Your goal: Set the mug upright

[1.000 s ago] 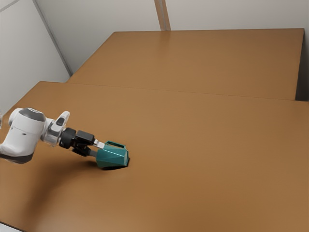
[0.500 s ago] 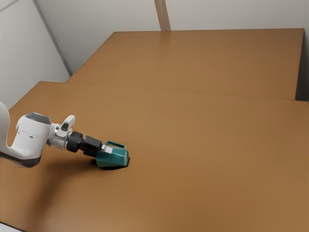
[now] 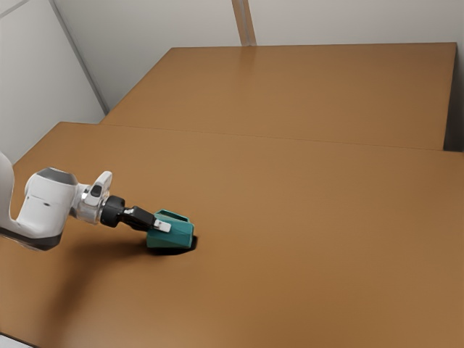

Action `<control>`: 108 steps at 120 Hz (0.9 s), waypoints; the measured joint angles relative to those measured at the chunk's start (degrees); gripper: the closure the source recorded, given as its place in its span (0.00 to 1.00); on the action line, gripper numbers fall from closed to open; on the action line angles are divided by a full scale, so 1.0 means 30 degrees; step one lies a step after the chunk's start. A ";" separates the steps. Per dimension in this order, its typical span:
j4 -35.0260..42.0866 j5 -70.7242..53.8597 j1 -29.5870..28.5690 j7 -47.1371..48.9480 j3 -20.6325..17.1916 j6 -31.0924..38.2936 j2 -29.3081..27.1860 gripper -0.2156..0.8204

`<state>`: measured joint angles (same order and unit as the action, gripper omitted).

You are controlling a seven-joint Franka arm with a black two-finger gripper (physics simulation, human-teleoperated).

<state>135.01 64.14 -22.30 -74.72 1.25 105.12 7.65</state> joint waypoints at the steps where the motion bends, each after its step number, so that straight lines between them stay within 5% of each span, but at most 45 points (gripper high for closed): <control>1: -0.0004 0.0008 0.0004 -0.0020 -0.0001 -0.0007 -0.0003 0.91; 46: -0.0609 -0.0793 0.0046 -0.0347 -0.1281 0.0539 -0.1472 0.96; 108: -0.1308 -1.3433 0.0328 0.5517 -0.6246 0.5962 -0.4137 0.96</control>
<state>131.08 23.84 -21.32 -58.17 -17.49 123.01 -4.77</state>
